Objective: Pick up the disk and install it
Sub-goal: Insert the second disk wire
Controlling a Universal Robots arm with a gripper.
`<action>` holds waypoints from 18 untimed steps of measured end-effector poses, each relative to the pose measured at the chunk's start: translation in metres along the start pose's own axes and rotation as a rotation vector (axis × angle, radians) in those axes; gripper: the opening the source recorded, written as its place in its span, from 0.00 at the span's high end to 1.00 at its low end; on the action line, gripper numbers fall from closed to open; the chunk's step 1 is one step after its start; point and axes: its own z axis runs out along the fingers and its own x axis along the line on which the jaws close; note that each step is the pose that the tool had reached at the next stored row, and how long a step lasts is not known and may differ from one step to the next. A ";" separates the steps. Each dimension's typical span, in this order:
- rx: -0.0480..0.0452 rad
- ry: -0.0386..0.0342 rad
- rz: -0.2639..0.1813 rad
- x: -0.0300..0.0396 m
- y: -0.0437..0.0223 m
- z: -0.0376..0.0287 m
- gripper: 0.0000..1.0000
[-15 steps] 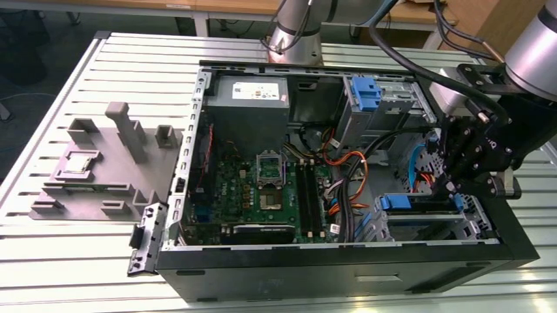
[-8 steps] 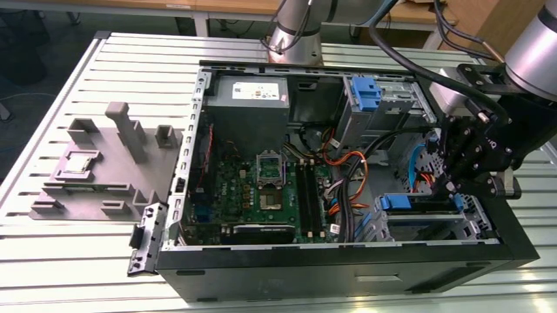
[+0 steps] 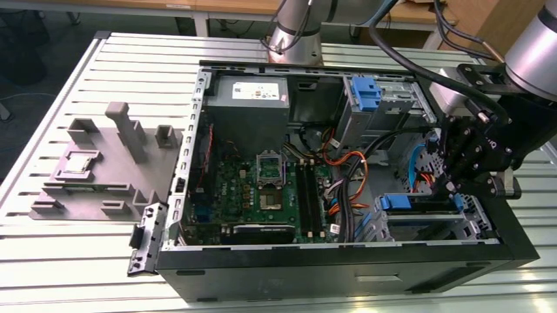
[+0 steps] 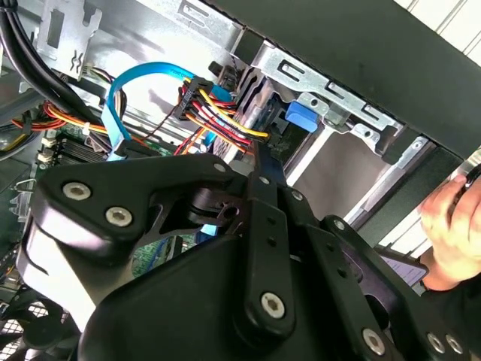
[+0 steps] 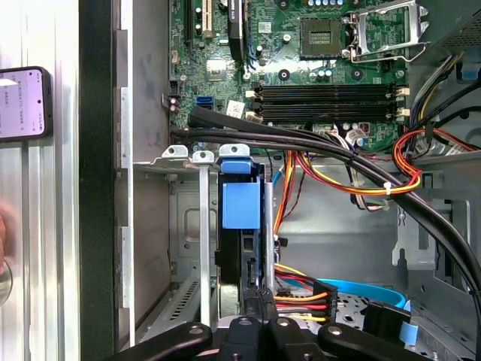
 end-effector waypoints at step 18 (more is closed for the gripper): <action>-0.0001 -0.0006 0.000 -0.0030 0.0133 -0.0163 0.90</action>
